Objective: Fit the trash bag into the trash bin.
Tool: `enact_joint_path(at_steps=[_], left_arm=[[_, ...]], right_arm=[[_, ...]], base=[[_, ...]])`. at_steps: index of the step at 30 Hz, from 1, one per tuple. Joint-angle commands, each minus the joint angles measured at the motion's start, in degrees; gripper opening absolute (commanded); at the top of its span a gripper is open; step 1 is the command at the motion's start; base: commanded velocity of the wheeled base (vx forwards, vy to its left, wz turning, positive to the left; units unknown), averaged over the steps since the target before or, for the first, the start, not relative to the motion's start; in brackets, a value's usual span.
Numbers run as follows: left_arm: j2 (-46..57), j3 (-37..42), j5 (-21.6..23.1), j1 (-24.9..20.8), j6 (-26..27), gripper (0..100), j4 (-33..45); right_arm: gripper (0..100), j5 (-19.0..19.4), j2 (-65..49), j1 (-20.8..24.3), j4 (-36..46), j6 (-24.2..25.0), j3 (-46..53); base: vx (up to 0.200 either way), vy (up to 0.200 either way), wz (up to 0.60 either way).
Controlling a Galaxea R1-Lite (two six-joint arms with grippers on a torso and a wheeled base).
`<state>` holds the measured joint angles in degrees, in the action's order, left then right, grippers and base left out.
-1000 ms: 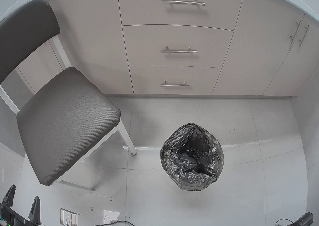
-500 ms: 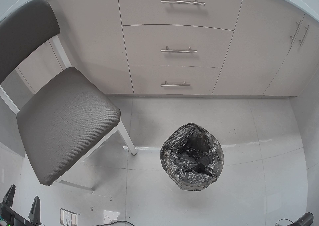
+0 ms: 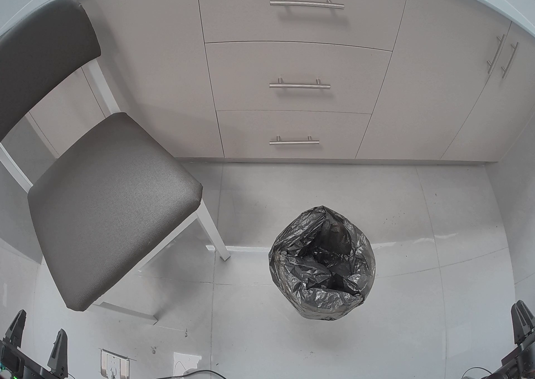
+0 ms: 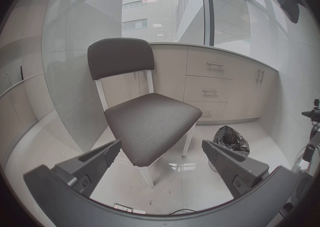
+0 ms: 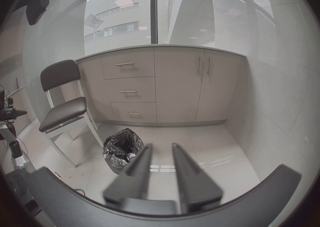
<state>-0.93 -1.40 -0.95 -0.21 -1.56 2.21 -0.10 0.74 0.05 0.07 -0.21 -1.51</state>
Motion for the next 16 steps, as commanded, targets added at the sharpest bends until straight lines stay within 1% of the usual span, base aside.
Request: enact_joint_path(at_steps=[1,16], left_arm=[[0.9,0.0,0.0,0.0,0.0,100,0.0],[0.9,0.0,0.0,0.0,0.0,100,0.0]], right_arm=[[0,0.0,-0.7,0.1,0.0,0.3,1.4],[0,0.1,-0.7,0.1,0.0,0.3,1.4]], base=[[0.0,0.0,0.0],[0.0,0.0,0.0]])
